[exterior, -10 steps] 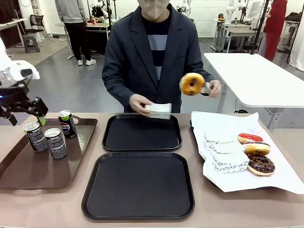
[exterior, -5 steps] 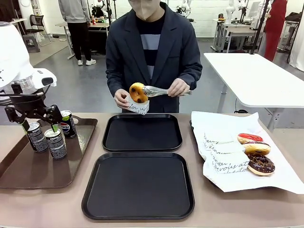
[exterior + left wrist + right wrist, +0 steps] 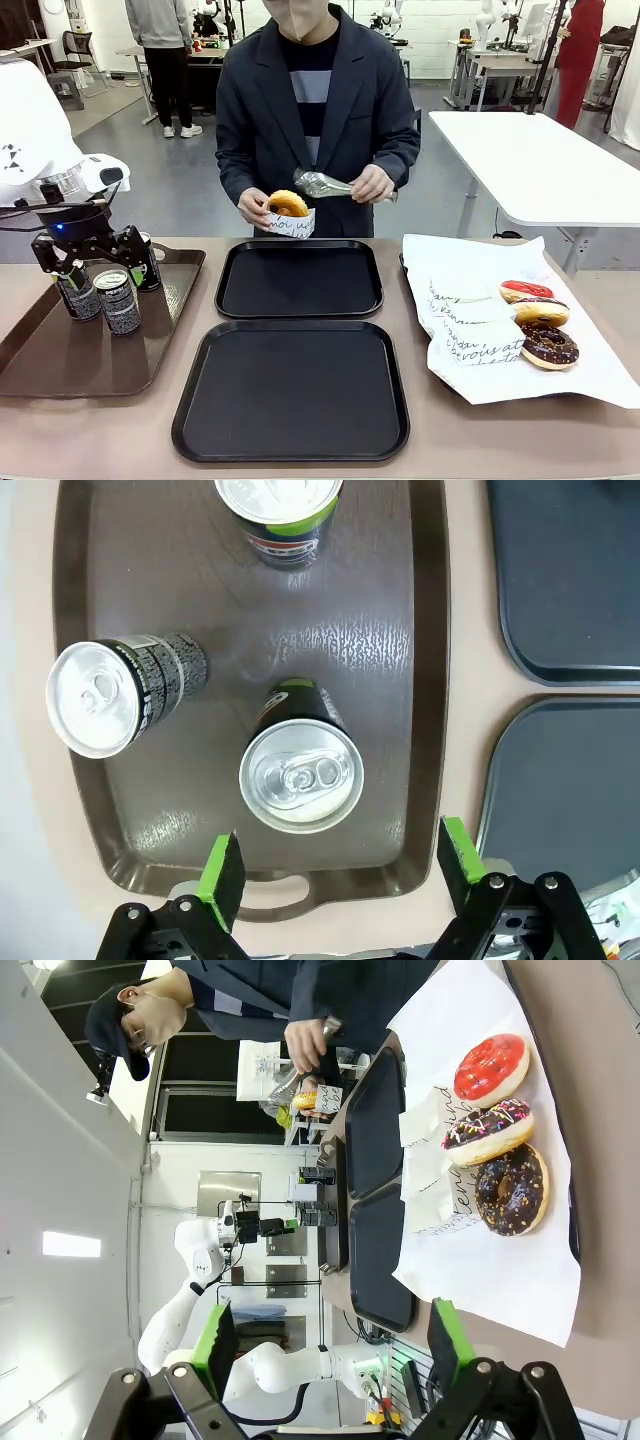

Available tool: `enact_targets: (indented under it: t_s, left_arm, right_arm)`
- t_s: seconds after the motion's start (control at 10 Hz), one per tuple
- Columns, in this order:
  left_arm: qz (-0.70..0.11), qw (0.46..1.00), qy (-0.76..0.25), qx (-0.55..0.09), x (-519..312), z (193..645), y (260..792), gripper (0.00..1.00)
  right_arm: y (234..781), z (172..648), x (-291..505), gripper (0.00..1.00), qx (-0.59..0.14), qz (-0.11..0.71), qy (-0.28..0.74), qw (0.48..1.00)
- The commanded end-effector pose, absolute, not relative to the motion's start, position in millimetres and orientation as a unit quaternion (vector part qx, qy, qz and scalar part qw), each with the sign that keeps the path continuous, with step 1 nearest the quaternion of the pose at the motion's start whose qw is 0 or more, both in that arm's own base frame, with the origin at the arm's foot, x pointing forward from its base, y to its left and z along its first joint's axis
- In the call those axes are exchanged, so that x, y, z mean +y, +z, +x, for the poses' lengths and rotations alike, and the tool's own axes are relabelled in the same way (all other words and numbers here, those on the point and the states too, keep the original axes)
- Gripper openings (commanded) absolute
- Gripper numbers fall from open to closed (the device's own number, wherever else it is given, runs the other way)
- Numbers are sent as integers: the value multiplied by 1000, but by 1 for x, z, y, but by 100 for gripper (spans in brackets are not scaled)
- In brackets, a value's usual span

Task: Set up donuts and drinks on trays.
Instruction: Pick up one Pepsi coke and place it on the Flat Tray.

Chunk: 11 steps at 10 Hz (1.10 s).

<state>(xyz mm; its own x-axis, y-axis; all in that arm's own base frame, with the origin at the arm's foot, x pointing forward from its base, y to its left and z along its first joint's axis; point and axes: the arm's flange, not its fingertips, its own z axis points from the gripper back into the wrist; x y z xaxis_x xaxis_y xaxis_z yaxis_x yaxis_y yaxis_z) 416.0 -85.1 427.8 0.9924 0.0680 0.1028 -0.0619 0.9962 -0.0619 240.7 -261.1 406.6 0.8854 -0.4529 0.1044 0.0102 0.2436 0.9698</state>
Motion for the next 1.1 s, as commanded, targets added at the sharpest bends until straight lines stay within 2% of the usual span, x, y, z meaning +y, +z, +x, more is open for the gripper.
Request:
enact_targets:
  t_s: [0.0,0.6,0.9,1.0]
  left_arm:
    - [-26,998,30,-54,-85,413,430,100]
    - [-29,998,32,-52,-85,416,428,100]
    - [19,995,-26,-95,-99,419,415,100]
    - [24,996,-25,-88,-96,425,409,100]
  right_arm:
    - [406,243,-262,100,-199,603,-145,759]
    - [406,243,-262,100,-199,603,-145,759]
    - [406,243,-262,100,-199,603,-145,759]
    - [406,243,-262,100,-199,603,-145,759]
